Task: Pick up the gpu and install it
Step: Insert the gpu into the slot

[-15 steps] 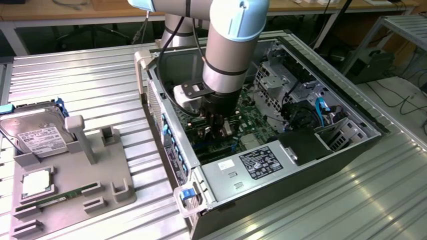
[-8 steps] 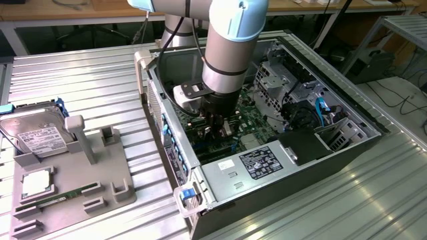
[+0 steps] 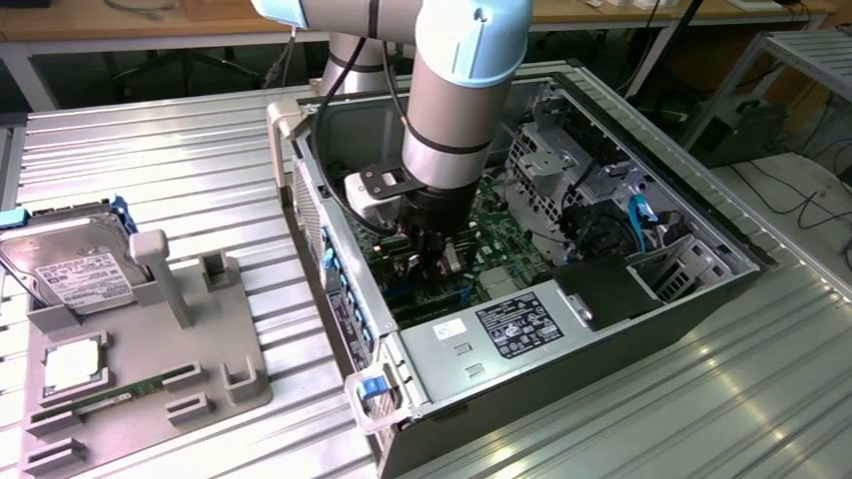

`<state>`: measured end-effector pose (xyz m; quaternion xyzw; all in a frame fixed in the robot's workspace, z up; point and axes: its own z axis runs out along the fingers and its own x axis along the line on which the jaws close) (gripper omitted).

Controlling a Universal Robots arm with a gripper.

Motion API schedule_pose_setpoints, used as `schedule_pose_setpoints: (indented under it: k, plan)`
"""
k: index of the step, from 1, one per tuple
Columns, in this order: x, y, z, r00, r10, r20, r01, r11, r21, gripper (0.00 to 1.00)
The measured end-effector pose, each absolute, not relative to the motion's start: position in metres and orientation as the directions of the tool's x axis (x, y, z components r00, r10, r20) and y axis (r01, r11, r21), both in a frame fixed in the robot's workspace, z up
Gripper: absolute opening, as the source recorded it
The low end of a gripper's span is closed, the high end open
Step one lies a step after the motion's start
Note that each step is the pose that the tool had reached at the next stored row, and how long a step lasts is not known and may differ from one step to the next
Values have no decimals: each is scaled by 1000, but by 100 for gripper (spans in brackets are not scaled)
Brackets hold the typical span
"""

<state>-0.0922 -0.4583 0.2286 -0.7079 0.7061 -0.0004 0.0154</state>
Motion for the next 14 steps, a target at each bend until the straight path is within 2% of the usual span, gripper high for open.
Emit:
schedule_pose_setpoints:
  k: [8,10,11,14]
  plan:
    - [-92,-458,230,3,-1000,-23,-1000,-2,-24,28]
    - [-92,-458,234,3,-1000,-22,-1000,-2,-24,29]
    - [-92,-458,237,3,-1000,-21,-1000,-2,-25,35]
    - [-92,-458,249,3,-1000,-22,-1000,-2,-27,35]
